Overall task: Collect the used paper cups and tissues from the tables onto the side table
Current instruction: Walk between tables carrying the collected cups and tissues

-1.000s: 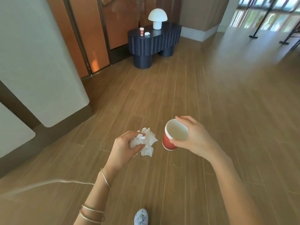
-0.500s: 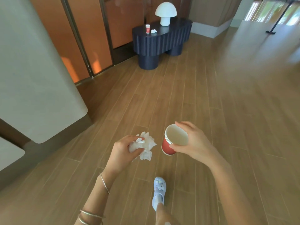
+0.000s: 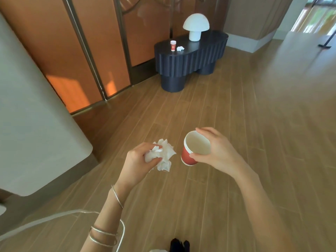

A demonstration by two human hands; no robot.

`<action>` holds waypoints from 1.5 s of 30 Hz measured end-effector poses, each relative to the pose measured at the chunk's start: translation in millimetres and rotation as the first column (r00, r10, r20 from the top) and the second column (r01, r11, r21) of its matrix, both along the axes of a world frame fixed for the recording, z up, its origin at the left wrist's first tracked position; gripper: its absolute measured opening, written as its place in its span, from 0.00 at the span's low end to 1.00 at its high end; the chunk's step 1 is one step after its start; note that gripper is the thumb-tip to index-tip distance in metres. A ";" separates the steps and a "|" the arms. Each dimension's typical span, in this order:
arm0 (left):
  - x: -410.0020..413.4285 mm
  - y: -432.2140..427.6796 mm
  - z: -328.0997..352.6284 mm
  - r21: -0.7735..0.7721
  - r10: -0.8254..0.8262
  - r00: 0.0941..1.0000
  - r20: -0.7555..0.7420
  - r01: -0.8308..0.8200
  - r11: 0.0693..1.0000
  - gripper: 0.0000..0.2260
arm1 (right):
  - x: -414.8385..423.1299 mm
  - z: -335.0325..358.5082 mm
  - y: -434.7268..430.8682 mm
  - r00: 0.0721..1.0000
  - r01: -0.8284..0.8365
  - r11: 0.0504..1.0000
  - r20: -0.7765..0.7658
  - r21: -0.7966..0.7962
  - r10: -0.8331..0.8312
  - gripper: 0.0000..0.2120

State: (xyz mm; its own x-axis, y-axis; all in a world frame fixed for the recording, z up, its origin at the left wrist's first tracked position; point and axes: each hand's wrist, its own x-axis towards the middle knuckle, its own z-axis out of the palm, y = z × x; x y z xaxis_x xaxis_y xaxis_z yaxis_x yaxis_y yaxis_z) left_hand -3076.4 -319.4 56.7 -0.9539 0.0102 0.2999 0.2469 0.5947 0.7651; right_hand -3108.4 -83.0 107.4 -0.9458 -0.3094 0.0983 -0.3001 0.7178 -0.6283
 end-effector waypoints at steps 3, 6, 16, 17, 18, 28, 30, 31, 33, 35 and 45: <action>-47.8 -2.0 -9.7 0.015 0.008 1.000 0.021 -0.009 1.000 0.12 | -47.9 -8.8 -0.5 1.000 -0.007 1.000 0.021 0.018 0.007 0.37; -98.5 -7.2 -21.4 0.019 0.007 0.999 0.042 -0.007 1.000 0.12 | -99.9 -18.5 -5.3 1.000 -0.001 0.999 0.026 0.032 0.000 0.37; -323.1 -46.0 -3.6 0.031 -0.020 1.000 -0.010 0.020 0.999 0.12 | -313.4 1.5 -45.0 0.999 0.044 0.999 -0.024 0.007 -0.044 0.38; -344.5 -49.9 -0.4 0.034 -0.029 0.999 -0.017 0.030 0.999 0.12 | -333.8 3.9 -49.0 0.998 0.050 0.999 -0.036 0.005 -0.050 0.38; -364.7 -53.4 2.4 0.034 -0.039 0.999 -0.023 0.040 0.999 0.12 | -353.2 5.6 -52.8 0.997 0.057 0.998 -0.047 0.005 -0.057 0.38; -524.8 -64.1 -29.7 0.036 -0.058 0.997 0.048 0.056 0.998 0.12 | -516.3 -24.6 -64.1 0.997 0.075 0.997 0.034 -0.001 -0.075 0.37; -559.3 -61.3 -37.3 0.042 -0.049 0.997 0.065 0.047 0.998 0.12 | -554.2 -32.6 -62.4 0.997 0.063 0.998 0.034 0.004 -0.063 0.37; -578.4 -59.4 -39.7 0.038 -0.050 0.997 0.066 0.047 0.998 0.12 | -574.7 -35.5 -60.8 0.998 0.058 0.998 0.034 0.006 -0.058 0.38; -619.6 -55.6 -41.1 0.021 -0.049 0.997 0.064 0.048 0.999 0.12 | -617.7 -38.3 -56.8 0.998 0.050 0.999 0.034 0.008 -0.050 0.38; -664.3 -51.5 -36.4 0.013 -0.041 0.997 0.058 0.040 0.999 0.12 | -663.8 -35.1 -52.9 0.999 0.042 0.999 0.025 0.009 -0.042 0.38; -866.6 -29.8 -14.4 0.020 0.040 0.999 0.023 -0.041 0.999 0.13 | -875.8 -5.3 -42.1 0.998 -0.035 0.998 -0.055 0.053 0.038 0.38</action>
